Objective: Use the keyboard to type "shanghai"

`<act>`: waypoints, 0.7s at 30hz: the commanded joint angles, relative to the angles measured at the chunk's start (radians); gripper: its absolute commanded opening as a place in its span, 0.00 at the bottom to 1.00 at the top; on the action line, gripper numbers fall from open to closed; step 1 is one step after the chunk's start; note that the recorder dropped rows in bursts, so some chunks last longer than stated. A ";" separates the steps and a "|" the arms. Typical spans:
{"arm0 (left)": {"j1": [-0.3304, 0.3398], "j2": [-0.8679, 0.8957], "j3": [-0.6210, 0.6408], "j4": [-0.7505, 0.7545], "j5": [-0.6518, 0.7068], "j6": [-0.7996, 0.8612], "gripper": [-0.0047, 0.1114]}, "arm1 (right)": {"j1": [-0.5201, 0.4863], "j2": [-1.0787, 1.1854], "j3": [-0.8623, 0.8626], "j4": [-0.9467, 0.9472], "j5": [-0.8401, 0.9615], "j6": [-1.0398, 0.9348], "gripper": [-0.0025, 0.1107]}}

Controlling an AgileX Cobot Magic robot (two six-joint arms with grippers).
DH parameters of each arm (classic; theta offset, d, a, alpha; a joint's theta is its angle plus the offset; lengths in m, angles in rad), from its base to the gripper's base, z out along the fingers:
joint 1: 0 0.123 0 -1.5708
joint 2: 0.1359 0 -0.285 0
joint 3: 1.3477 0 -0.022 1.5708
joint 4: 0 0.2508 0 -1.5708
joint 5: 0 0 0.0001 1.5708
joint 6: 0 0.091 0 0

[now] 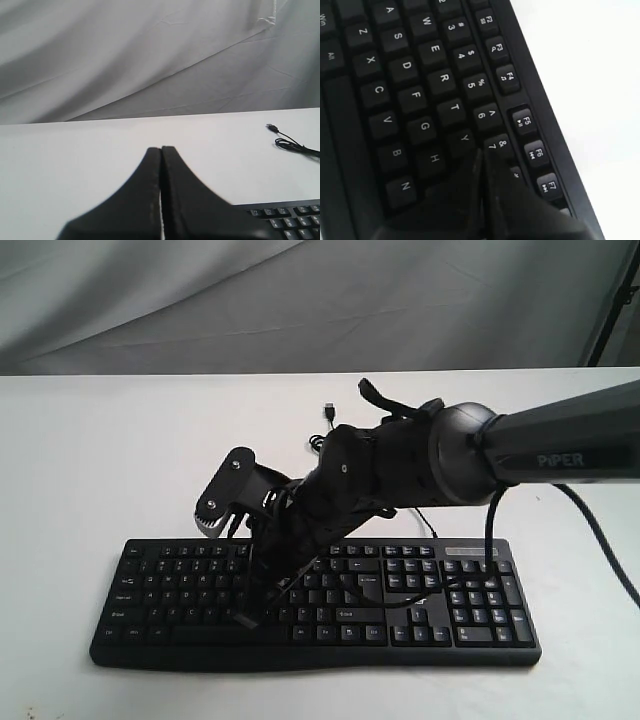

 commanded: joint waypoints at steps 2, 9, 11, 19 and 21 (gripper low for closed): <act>-0.006 -0.002 0.002 0.000 -0.006 -0.003 0.04 | -0.016 -0.016 0.015 0.012 -0.011 0.000 0.02; -0.006 -0.002 0.002 0.000 -0.006 -0.003 0.04 | -0.023 -0.016 0.052 0.012 -0.045 0.005 0.02; -0.006 -0.002 0.002 0.000 -0.006 -0.003 0.04 | -0.023 -0.018 0.052 0.012 -0.044 0.005 0.02; -0.006 -0.002 0.002 0.000 -0.006 -0.003 0.04 | -0.023 -0.018 0.054 0.012 -0.042 0.005 0.02; -0.006 -0.002 0.002 0.000 -0.006 -0.003 0.04 | -0.023 -0.016 0.054 0.012 -0.035 0.009 0.02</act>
